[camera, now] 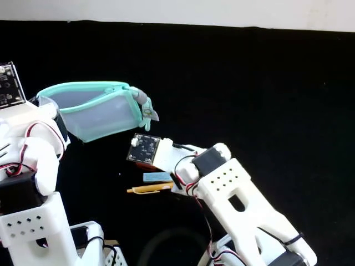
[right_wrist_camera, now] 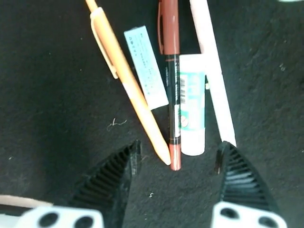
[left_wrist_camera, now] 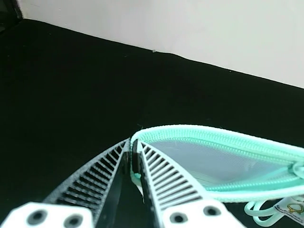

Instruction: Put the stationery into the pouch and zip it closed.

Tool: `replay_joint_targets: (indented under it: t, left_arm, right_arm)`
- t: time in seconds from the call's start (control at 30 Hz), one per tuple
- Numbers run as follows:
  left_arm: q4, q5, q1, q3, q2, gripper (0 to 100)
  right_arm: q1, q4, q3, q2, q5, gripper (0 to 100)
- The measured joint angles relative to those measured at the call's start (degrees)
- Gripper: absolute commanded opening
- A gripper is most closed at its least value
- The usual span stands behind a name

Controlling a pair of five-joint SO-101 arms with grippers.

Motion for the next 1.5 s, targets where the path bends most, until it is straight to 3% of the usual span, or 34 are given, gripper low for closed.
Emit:
replay_joint_targets:
  t: [0.33,0.67,1.5]
  left_arm:
    - [0.0,0.1,-0.9,0.0,0.2,1]
    - [0.0,0.0,-3.7,0.0,0.4,1]
    - [0.0,0.0,-5.5,-0.1,3.3,1]
  right_arm:
    - [-7.0,-1.8,1.1,4.1,2.1,25.5]
    - [-7.6,-11.9,1.1,13.5,3.7,25.5]
    - [-9.1,-12.7,-17.8,38.1,5.4,25.5]
